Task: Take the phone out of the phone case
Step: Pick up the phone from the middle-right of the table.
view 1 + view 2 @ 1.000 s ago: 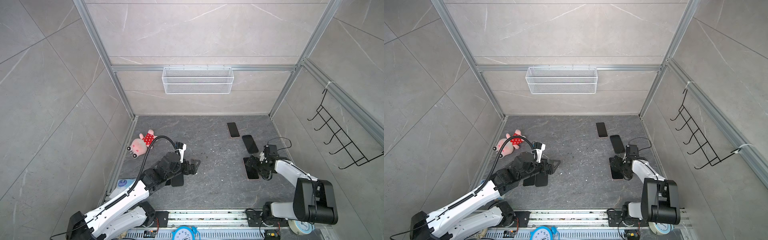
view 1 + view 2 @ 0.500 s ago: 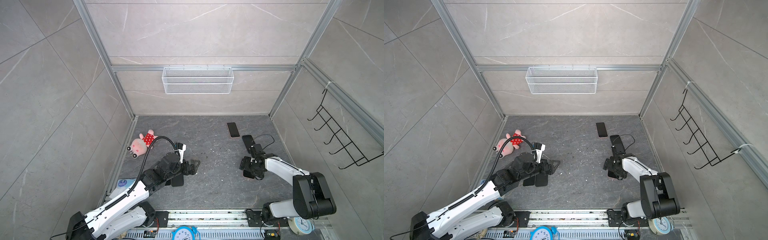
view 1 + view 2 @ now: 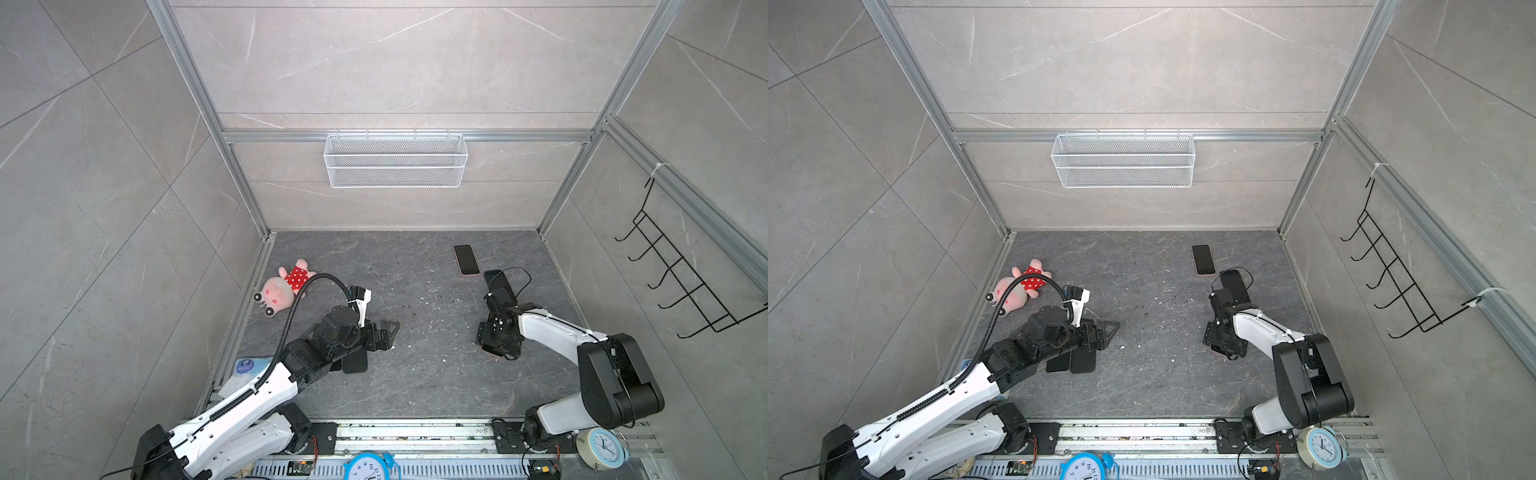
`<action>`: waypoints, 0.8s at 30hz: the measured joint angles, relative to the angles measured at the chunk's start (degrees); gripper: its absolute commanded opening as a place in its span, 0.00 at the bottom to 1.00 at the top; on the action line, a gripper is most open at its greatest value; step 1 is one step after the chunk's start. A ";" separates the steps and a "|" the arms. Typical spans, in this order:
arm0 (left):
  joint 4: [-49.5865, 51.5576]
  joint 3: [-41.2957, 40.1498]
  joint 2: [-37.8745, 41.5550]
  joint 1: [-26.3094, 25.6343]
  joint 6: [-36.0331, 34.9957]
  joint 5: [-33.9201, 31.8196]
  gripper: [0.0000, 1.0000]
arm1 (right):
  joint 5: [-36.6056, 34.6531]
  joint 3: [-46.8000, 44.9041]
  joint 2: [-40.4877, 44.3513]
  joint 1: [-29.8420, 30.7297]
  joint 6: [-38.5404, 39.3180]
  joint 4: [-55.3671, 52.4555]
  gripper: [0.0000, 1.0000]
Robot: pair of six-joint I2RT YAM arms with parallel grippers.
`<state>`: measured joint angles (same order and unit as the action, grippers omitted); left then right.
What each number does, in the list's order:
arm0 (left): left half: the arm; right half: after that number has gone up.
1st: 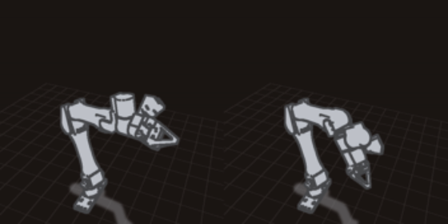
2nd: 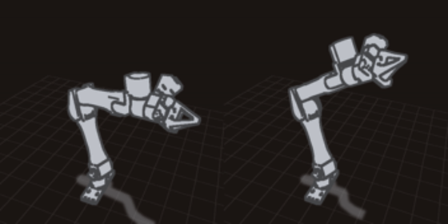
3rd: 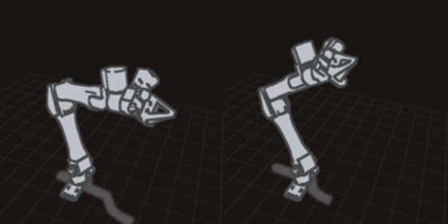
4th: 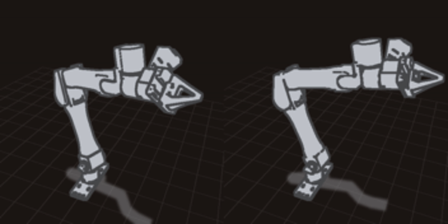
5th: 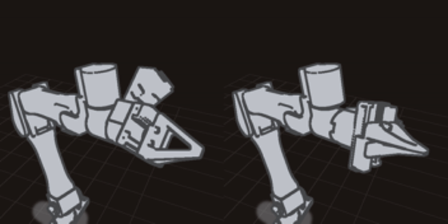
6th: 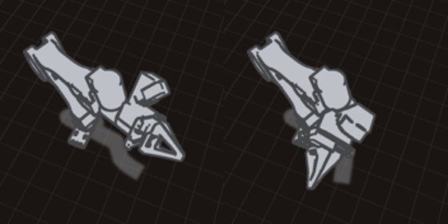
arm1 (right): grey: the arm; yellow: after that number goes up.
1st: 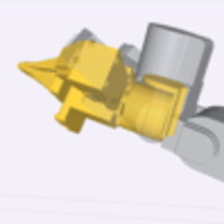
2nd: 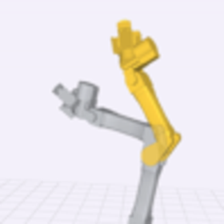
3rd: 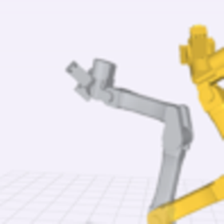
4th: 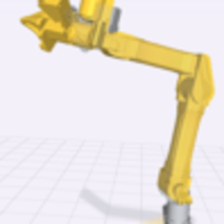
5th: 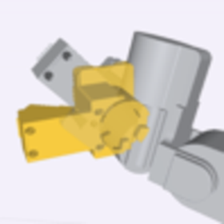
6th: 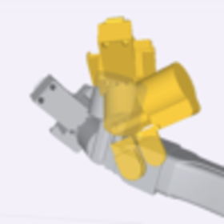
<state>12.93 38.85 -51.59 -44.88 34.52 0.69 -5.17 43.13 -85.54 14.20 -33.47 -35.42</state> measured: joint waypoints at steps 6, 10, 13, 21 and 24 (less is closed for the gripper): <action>-0.15 -0.02 0.04 0.20 0.00 0.42 1.00 | -0.02 0.39 -0.37 0.00 -0.22 -0.35 0.62; -0.17 -0.02 0.02 0.20 0.11 0.96 1.00 | 0.00 0.37 -0.22 0.00 -0.20 -0.35 0.52; -0.94 -0.11 -0.28 0.22 0.76 1.29 1.00 | 0.00 0.20 0.04 0.20 -0.20 -0.22 0.48; -7.06 -1.07 -5.84 0.26 4.83 4.22 1.00 | 0.24 -0.57 1.66 5.27 1.36 -0.13 0.36; -9.20 -1.38 -8.33 0.26 6.62 5.38 1.00 | 0.70 -1.01 2.67 7.56 1.99 0.55 0.33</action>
<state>3.73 37.47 -59.92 -44.62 41.15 6.07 -4.47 42.13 -82.87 21.76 -31.48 -34.87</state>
